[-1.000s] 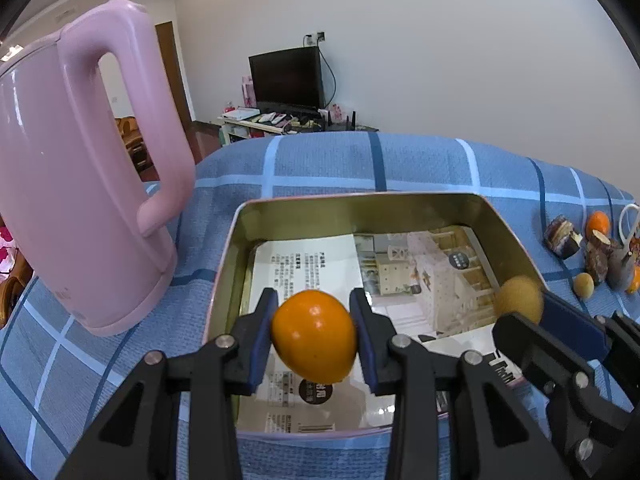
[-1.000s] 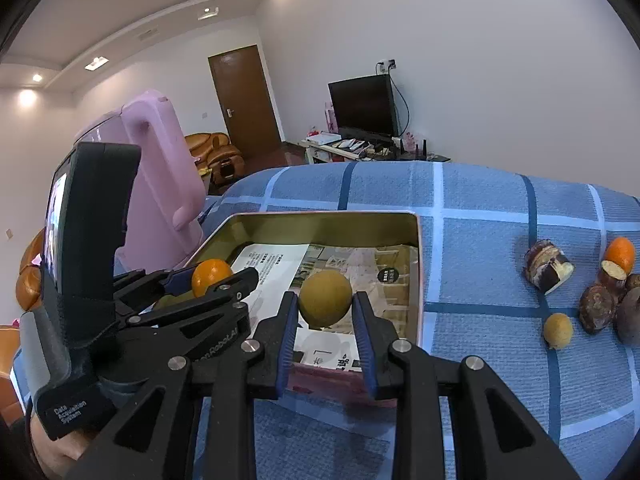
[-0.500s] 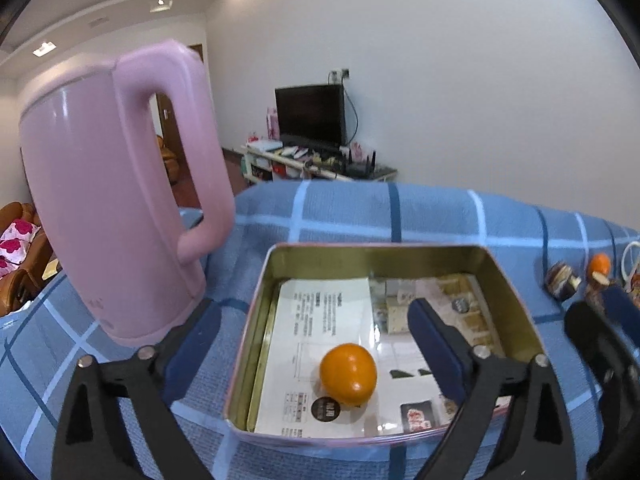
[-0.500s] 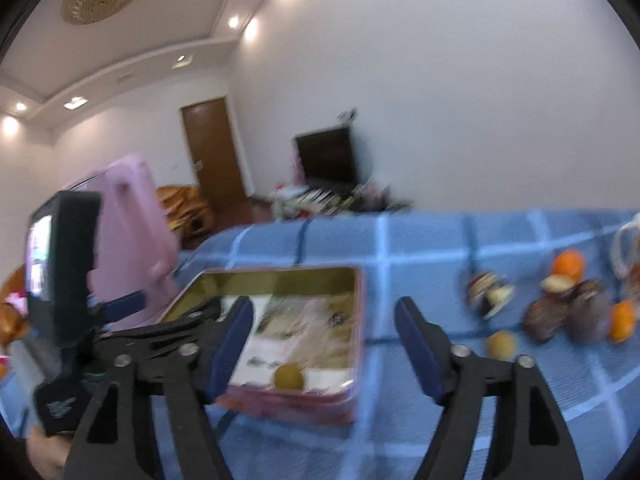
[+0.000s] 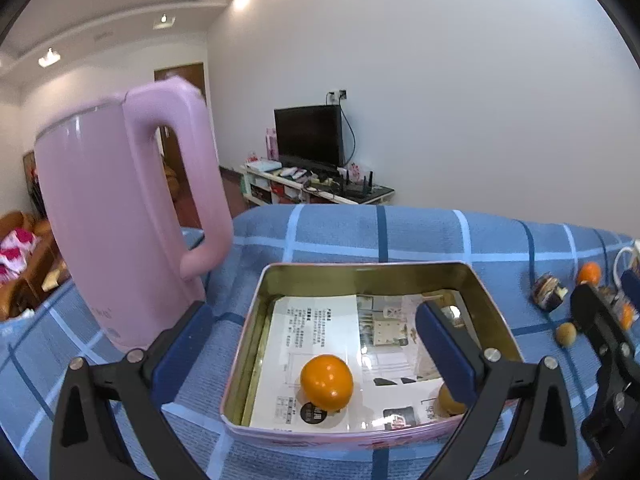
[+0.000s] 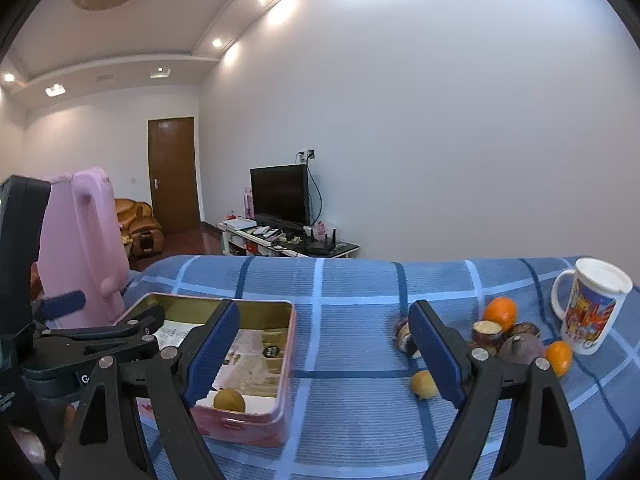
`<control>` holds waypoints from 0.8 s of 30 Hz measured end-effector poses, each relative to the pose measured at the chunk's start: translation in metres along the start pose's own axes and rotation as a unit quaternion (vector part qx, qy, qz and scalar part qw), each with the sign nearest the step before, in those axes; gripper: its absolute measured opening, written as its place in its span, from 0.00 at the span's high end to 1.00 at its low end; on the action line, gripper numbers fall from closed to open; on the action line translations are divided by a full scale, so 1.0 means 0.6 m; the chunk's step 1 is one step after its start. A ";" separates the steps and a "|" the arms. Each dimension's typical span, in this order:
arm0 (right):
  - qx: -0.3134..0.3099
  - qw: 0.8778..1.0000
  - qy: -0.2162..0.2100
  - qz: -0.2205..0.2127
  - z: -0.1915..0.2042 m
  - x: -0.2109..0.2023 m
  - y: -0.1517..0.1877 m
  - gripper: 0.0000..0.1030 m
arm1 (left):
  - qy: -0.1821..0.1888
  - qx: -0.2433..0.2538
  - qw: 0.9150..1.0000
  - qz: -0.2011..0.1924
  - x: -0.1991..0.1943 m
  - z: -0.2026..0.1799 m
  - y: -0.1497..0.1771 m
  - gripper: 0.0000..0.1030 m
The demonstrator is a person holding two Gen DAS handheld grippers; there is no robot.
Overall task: Organize fruits
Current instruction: 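Grasp another yellow-brown fruit with the left tool while the right tool reaches toward an orange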
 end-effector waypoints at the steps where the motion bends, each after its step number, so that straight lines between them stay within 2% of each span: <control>1: -0.001 1.000 0.002 0.000 -0.003 -0.001 0.000 0.15 | -0.002 0.004 1.000 -0.004 -0.003 -0.002 0.001 0.00; 13: 0.007 1.000 0.029 0.003 -0.078 -0.022 0.004 0.15 | -0.011 0.031 0.999 -0.019 -0.013 -0.032 0.011 0.00; 24: 0.006 0.998 0.064 0.011 -0.186 -0.054 0.011 0.15 | 0.017 0.025 0.999 -0.016 -0.029 -0.061 0.018 0.00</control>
Point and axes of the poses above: each gripper's, at about its wrist camera, not at the fingertips, and x roughly the way its jaws point, z to its left, y to its underside, the point moved 9 cm from there along x, roughly the way its jaws point, and after that the axes turned 4 degrees about -z, right-handed, at the moved point
